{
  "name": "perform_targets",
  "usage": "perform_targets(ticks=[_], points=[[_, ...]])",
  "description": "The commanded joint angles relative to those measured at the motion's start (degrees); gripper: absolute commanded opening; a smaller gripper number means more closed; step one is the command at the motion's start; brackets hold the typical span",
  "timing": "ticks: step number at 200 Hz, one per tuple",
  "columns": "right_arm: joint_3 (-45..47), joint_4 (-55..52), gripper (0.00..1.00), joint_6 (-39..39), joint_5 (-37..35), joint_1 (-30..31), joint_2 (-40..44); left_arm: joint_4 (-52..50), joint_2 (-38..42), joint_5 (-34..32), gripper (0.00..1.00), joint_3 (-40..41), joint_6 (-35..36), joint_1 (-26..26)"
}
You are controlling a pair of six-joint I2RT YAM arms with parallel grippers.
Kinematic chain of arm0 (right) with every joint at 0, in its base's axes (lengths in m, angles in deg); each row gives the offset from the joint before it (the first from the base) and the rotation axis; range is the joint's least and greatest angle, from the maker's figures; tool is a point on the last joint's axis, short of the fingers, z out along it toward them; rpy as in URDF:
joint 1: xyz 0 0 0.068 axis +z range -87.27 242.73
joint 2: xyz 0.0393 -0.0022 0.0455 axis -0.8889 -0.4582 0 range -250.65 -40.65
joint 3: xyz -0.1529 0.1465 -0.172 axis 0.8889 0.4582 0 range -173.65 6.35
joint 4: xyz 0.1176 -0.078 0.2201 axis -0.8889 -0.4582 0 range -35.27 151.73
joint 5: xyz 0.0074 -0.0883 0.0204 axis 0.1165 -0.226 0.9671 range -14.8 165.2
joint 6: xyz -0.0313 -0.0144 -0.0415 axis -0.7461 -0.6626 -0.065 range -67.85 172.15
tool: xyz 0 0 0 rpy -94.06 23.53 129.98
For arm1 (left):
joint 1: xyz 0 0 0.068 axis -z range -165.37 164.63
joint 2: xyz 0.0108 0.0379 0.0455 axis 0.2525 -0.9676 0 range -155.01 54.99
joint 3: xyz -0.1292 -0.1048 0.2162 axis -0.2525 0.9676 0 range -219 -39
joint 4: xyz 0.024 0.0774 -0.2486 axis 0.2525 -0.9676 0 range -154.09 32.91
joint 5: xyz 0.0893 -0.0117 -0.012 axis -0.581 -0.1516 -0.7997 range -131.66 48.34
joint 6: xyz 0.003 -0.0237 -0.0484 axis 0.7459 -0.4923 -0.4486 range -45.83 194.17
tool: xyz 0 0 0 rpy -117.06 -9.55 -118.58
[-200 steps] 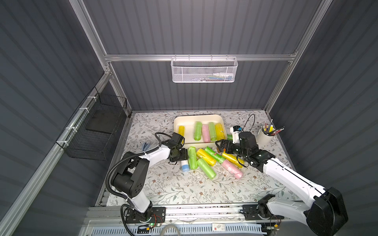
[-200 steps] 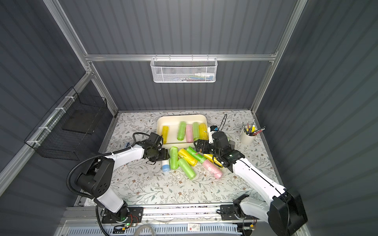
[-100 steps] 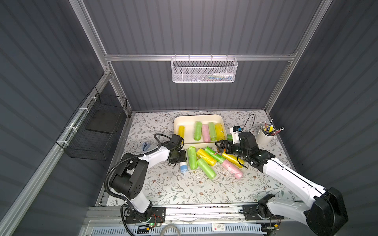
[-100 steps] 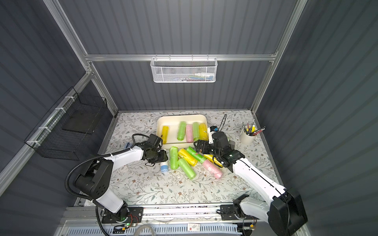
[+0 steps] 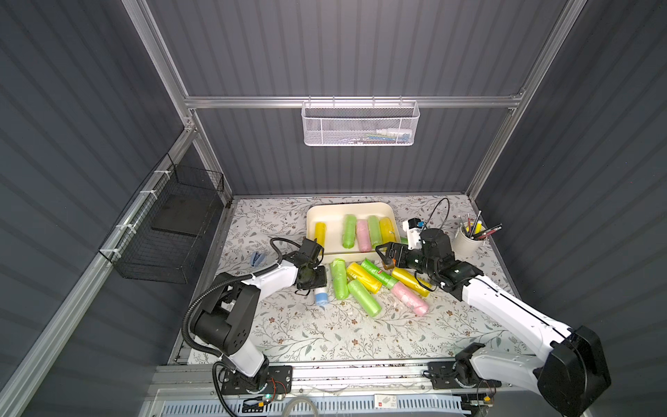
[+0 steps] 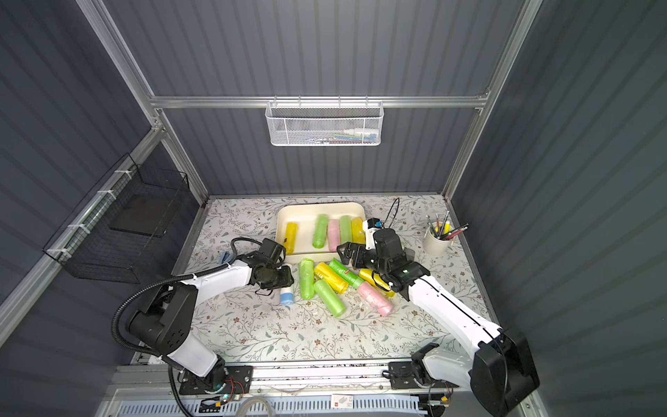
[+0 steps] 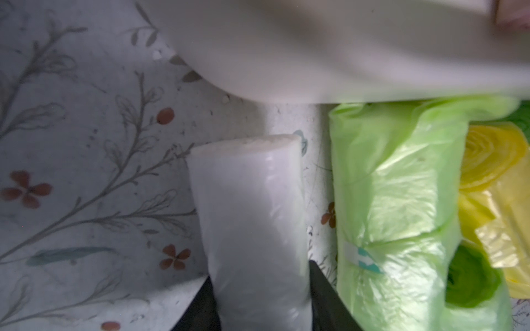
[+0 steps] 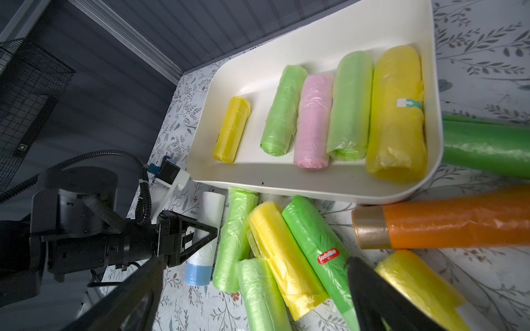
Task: Put the roll of trash bags into the storage box
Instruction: Pick up the roll of trash bags from the center of the board.
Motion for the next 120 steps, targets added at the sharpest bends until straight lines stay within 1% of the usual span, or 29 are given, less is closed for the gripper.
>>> perform_targets(ticks=[1, 50, 88, 97, 99, 103, 120], points=[[-1.88, 1.1, 0.99, 0.91, 1.41, -0.17, -0.57, -1.33, 1.69, -1.13, 0.42, -0.25, 0.17, 0.39], [-2.43, 4.54, 0.99, 3.95, 3.92, -0.24, -2.39, -1.98, 4.62, -0.62, 0.4, -2.1, -0.03, 0.39], [-3.5, 4.96, 0.99, 5.79, 6.34, -0.25, -4.33, -2.87, 7.87, 0.07, 0.4, -2.9, -0.59, 0.39], [-3.34, 5.15, 0.99, 6.15, 6.35, -0.25, -4.45, -2.72, 8.52, 0.17, 0.39, -2.91, -0.83, 0.39], [-3.27, 5.25, 0.99, 6.24, 7.97, -0.24, -4.41, -2.69, 8.67, 0.23, 0.39, -2.95, -0.92, 0.39], [-3.05, 5.45, 0.99, 6.47, 8.67, -0.24, -4.39, -2.69, 8.94, 0.32, 0.39, -2.92, -1.07, 0.39], [-1.73, 7.07, 0.99, 7.55, 9.2, -0.27, -4.09, -2.52, 10.04, 0.52, 0.38, -3.46, -1.21, 0.39]])
